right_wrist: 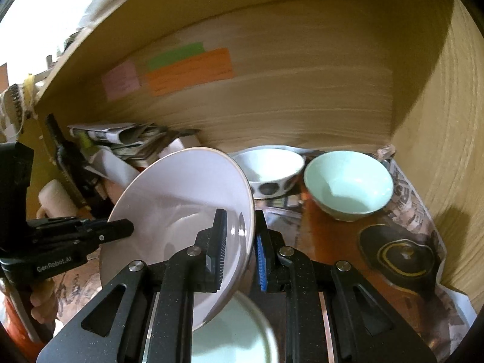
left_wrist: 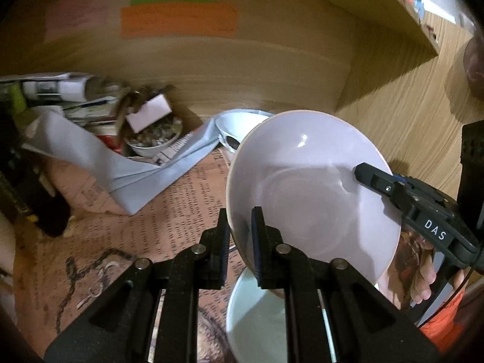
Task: Organize plates and bowls
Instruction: 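Lift the pinkish-grey bowl and carry it beside the plate stack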
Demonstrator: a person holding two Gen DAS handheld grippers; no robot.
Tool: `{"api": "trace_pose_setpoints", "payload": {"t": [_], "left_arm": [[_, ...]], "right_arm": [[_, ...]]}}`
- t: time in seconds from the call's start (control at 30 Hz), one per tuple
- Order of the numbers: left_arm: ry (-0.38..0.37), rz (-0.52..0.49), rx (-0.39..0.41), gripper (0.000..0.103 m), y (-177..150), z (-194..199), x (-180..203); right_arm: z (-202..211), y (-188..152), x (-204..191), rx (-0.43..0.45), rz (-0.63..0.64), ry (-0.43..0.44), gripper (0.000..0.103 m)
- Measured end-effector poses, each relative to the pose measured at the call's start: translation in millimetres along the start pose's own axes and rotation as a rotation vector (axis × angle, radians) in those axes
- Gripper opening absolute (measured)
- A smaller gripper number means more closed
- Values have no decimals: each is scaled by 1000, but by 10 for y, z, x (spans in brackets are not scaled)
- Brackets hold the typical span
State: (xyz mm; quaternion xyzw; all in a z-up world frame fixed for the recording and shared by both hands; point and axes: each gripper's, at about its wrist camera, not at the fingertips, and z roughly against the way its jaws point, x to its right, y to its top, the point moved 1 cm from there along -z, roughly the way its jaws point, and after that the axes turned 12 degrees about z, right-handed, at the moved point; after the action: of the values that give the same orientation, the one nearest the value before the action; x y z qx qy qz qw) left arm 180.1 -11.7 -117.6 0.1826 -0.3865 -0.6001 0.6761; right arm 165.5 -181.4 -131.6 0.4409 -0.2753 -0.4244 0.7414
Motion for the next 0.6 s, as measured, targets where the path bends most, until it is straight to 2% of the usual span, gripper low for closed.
{"api": "trace_pose_setpoints", "payload": {"t": [0.6], "left_arm": [[60,76,122,13,-378,723,-653]], "right_arm": [[7,-12,-677,-8,64,109,16]]}}
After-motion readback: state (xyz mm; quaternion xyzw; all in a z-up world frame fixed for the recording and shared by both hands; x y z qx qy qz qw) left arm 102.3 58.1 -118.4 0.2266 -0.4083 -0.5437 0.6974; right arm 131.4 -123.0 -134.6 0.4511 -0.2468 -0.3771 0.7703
